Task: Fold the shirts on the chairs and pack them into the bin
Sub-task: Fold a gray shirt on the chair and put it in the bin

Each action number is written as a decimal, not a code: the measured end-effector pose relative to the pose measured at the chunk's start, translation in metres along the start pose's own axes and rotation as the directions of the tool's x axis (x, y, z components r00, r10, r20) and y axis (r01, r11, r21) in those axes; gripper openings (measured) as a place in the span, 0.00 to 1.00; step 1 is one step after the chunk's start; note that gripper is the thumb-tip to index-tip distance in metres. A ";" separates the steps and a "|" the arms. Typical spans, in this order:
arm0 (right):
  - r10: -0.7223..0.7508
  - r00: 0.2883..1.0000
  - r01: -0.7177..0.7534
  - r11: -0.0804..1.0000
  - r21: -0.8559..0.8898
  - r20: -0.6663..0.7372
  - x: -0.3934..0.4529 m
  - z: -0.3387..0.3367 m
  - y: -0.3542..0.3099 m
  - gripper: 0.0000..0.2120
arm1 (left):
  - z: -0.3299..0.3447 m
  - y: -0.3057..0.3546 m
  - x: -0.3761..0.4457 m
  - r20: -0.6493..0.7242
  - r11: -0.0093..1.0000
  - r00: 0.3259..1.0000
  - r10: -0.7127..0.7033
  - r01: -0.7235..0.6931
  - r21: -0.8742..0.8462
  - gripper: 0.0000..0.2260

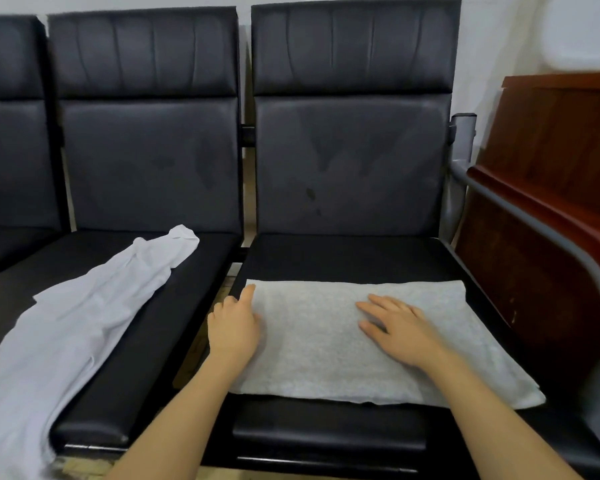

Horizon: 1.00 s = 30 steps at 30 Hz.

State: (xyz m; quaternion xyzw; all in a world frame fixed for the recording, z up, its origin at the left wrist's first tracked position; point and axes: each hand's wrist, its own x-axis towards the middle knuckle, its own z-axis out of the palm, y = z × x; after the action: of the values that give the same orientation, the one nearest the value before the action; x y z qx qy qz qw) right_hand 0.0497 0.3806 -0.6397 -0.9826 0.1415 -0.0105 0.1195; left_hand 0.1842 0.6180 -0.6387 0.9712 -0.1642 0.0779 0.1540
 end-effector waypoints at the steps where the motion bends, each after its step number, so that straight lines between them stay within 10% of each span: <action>1: -0.009 1.000 0.009 1.000 -0.004 -0.007 0.000 0.000 -0.002 0.24 | 0.000 0.000 0.001 -0.003 1.000 1.000 0.015 -0.015 -0.010 0.22; 6: -0.032 0.999 0.030 0.997 -0.075 -0.024 0.000 0.005 -0.015 0.23 | 0.000 -0.005 0.003 -0.062 0.988 0.988 0.144 -0.147 -0.051 0.21; 11: -0.008 1.000 0.007 0.996 -0.086 -0.018 0.004 0.012 -0.038 0.24 | -0.017 -0.007 0.006 -0.248 0.820 0.962 0.115 -0.233 -0.523 0.19; 21: -0.033 0.979 0.067 0.984 0.164 -0.202 0.001 0.010 -0.049 0.16 | -0.037 0.032 -0.016 -0.498 0.656 0.809 0.313 -0.563 -0.503 0.14; 30: 0.072 0.987 -0.082 0.995 -0.061 -0.144 -0.043 -0.022 0.023 0.19 | -0.031 0.117 -0.024 -0.409 0.523 0.784 0.467 -0.618 -0.587 0.12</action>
State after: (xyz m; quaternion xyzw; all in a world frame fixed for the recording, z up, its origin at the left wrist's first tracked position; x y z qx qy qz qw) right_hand 0.0005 0.3664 -0.6229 -0.9766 0.1877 -0.0712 0.0767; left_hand 0.1182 0.5302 -0.5823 0.7249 -0.4599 0.1520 0.4897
